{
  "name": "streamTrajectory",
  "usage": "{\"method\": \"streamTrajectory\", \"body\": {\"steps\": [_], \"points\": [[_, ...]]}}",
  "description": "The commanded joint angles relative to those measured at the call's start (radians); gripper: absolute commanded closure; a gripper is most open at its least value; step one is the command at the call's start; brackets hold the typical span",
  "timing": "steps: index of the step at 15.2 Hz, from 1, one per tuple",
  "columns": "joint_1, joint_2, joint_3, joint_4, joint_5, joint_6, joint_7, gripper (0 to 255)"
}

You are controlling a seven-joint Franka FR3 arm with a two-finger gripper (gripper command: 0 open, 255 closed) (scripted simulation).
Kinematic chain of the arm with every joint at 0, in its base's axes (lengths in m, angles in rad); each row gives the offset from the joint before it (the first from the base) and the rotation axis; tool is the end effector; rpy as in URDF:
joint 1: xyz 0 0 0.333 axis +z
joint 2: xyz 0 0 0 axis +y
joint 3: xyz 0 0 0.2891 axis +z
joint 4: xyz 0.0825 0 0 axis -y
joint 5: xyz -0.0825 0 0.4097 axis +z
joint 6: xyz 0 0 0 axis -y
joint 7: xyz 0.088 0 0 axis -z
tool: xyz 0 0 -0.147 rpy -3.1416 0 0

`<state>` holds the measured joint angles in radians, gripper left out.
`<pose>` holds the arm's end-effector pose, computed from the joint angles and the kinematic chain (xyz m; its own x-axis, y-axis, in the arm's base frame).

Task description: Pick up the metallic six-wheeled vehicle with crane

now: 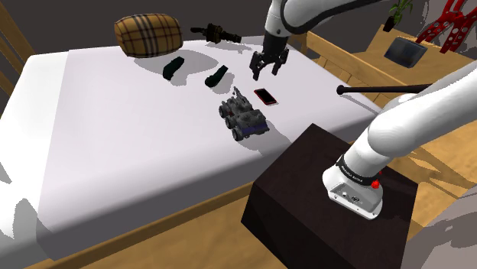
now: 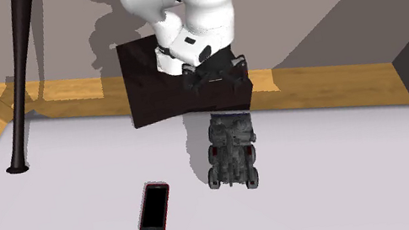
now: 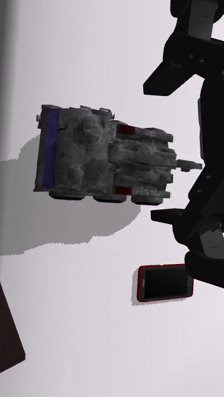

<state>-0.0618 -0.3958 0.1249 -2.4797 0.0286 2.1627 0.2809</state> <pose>0.4606 0.0281 0.3613 0.9681 -0.2375 0.0799 -0.2383 -0.9712 0.0011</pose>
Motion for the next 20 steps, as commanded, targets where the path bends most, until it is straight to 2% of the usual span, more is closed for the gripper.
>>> {"method": "streamTrajectory", "body": {"steps": [1, 8, 17, 18, 20], "points": [[-0.004, 0.082, 0.012, 0.01, 0.003, 0.063, 0.034, 0], [-0.014, 0.338, 0.03, 0.062, -0.002, 0.232, 0.131, 0], [-0.014, 0.417, 0.03, 0.033, -0.019, 0.34, 0.143, 0], [-0.014, 0.417, 0.031, 0.033, -0.019, 0.339, 0.144, 255], [-0.014, 0.416, 0.031, 0.033, -0.019, 0.34, 0.144, 255]]}}
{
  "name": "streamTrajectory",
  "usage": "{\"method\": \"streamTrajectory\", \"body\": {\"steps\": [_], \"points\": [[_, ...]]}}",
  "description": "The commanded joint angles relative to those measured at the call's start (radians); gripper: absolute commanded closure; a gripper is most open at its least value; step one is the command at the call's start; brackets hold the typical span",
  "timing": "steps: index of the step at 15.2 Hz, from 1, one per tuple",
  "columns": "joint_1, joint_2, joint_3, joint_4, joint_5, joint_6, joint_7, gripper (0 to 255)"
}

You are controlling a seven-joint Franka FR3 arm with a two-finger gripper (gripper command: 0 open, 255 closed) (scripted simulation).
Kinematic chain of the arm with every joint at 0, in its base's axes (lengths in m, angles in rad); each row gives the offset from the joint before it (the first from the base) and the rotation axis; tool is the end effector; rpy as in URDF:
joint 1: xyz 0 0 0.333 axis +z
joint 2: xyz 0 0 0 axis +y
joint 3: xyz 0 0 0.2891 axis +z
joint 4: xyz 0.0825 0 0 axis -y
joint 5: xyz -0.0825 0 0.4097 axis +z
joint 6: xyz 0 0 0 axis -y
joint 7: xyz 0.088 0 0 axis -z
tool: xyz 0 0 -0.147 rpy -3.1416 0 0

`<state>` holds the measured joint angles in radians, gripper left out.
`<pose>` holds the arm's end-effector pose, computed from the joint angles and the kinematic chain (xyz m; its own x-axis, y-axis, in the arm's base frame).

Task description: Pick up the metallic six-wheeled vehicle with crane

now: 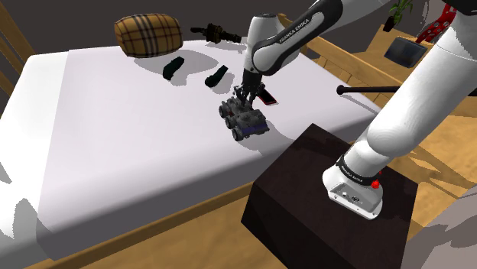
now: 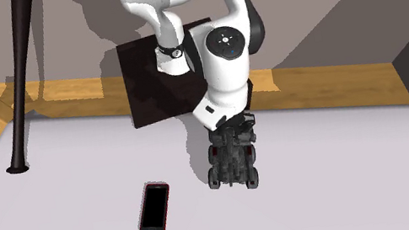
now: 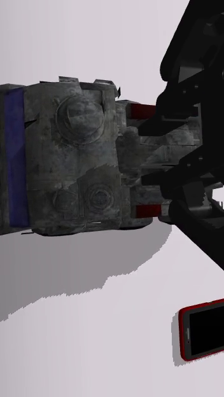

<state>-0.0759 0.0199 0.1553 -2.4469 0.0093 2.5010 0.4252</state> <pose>0.5000 0.0403 0.2082 0.9378 -0.3461 0.0277 -0.3456 -0.9381 -0.0223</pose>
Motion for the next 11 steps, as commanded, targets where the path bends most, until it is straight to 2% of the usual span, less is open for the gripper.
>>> {"method": "streamTrajectory", "body": {"steps": [1, 7, 11], "points": [[0.0, 0.001, 0.001, 0.0, 0.0, 0.001, 0.0, 255], [0.0, 0.001, 0.0, 0.0, 0.0, 0.002, -0.001, 255], [0.0, -0.042, 0.0, 0.014, 0.01, -0.055, -0.008, 255]]}}
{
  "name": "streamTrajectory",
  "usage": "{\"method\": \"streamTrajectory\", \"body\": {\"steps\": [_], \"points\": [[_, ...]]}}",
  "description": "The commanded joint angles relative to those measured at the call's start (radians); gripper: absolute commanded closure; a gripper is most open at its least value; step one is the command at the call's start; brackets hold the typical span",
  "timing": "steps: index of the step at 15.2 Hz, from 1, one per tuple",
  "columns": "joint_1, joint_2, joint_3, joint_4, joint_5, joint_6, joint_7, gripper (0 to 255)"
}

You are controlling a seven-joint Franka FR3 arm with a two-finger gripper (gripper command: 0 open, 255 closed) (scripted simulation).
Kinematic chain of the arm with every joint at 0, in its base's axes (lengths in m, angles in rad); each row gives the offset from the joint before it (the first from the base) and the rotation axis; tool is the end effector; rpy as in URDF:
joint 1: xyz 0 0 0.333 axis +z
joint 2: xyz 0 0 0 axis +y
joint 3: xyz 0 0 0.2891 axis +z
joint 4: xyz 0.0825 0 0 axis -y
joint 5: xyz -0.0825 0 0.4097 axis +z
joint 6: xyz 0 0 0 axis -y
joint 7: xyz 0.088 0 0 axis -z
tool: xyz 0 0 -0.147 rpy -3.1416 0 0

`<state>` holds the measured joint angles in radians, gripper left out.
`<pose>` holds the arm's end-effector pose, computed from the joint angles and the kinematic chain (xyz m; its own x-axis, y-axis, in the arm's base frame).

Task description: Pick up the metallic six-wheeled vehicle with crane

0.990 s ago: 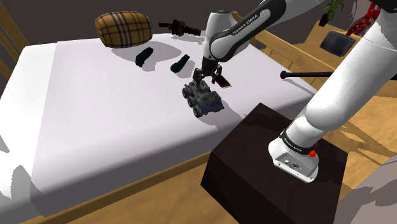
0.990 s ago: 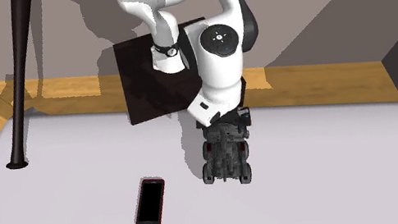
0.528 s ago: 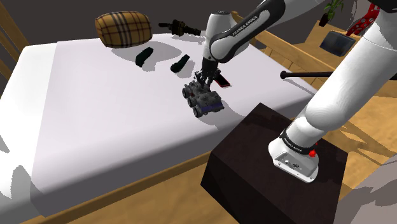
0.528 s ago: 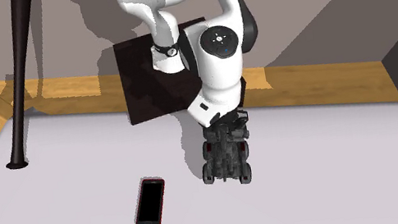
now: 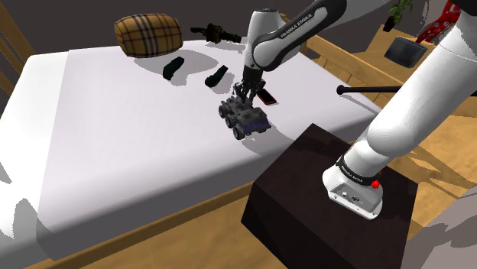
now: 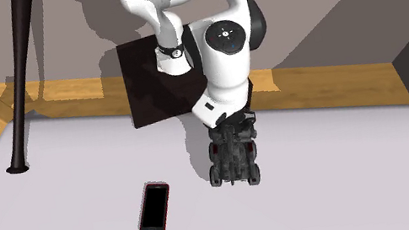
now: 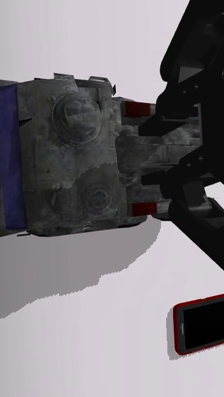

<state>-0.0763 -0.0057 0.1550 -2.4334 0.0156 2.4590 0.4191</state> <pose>0.5024 0.0399 0.2227 0.9382 -0.3452 0.0247 -0.3448 -0.9384 -0.0212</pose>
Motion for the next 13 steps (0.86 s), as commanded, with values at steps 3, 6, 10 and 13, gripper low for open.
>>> {"method": "streamTrajectory", "body": {"steps": [3, 6, 10, 13], "points": [[0.0, -0.047, 0.0, 0.013, 0.01, -0.056, -0.006, 255], [0.001, -0.075, -0.001, 0.028, 0.015, -0.098, -0.01, 255], [0.001, -0.109, -0.002, 0.05, 0.02, -0.155, -0.013, 255], [0.001, -0.119, -0.003, 0.058, 0.021, -0.172, -0.014, 255]]}}
